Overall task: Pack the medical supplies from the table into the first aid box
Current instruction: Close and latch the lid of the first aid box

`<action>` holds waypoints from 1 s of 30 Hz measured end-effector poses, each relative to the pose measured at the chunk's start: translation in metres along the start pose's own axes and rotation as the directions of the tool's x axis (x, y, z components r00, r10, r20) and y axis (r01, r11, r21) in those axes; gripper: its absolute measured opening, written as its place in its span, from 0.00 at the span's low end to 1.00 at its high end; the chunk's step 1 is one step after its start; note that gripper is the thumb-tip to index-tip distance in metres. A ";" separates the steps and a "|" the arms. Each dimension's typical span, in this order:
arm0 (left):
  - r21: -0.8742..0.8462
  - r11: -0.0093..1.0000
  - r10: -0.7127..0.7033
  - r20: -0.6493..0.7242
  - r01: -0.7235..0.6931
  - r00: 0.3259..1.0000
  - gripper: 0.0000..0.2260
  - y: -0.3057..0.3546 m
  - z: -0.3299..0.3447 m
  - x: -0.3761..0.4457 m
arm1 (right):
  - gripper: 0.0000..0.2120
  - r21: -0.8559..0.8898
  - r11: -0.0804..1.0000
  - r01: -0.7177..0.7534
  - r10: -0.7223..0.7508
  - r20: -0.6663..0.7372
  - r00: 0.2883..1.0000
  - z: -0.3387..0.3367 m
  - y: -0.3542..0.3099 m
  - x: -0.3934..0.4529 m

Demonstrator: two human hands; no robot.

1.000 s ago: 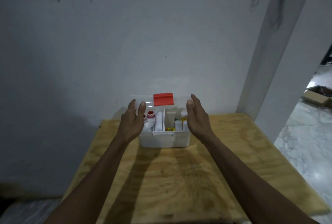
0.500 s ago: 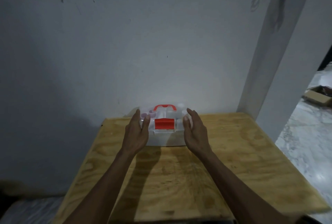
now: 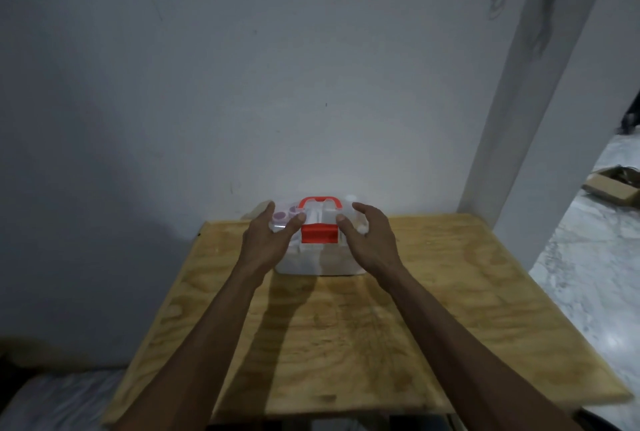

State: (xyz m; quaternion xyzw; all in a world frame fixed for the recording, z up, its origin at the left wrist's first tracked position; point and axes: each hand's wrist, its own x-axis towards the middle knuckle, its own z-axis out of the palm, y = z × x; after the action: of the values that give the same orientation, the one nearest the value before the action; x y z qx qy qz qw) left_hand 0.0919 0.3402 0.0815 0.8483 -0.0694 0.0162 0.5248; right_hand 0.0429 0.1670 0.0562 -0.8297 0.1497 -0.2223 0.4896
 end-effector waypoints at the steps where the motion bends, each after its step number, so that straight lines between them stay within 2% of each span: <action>1: -0.006 1.000 -0.008 0.015 0.008 1.000 0.35 -0.001 -0.001 0.001 | 0.26 -0.001 1.000 -0.013 0.013 0.026 1.000 -0.001 0.001 0.000; 6: 0.075 0.994 0.076 0.082 -0.082 0.994 0.39 -0.012 0.000 -0.006 | 0.34 -0.080 0.997 0.004 0.005 0.109 0.994 -0.008 0.016 0.000; 9: 0.094 0.989 0.109 0.060 -0.114 0.992 0.41 -0.034 0.002 -0.006 | 0.41 -0.159 0.987 0.037 -0.009 0.169 0.986 0.011 0.025 0.001; 12: 0.092 0.980 0.174 0.050 -0.178 0.984 0.44 -0.040 0.004 -0.013 | 0.48 -0.146 0.988 0.047 -0.026 0.145 0.989 0.015 0.031 -0.008; 18: 0.046 0.978 0.206 -0.019 -0.205 0.978 0.44 -0.043 0.014 -0.026 | 0.47 -0.132 0.986 0.099 -0.087 0.091 0.992 0.012 0.031 -0.017; 23: 0.068 0.970 0.240 -0.080 -0.234 0.968 0.42 -0.039 0.015 -0.026 | 0.43 -0.173 0.974 0.150 -0.144 0.046 0.989 0.002 0.024 -0.020; 30: 0.071 0.961 0.273 -0.097 -0.267 0.957 0.42 -0.044 0.018 -0.011 | 0.43 -0.166 0.975 0.146 -0.136 0.073 0.988 0.004 0.031 -0.006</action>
State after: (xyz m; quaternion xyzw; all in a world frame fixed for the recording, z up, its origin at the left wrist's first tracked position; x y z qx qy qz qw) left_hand 0.0857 0.3446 0.0335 0.8434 -0.1561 0.1347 0.4962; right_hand 0.0389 0.1576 0.0264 -0.8835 0.0941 -0.2174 0.4040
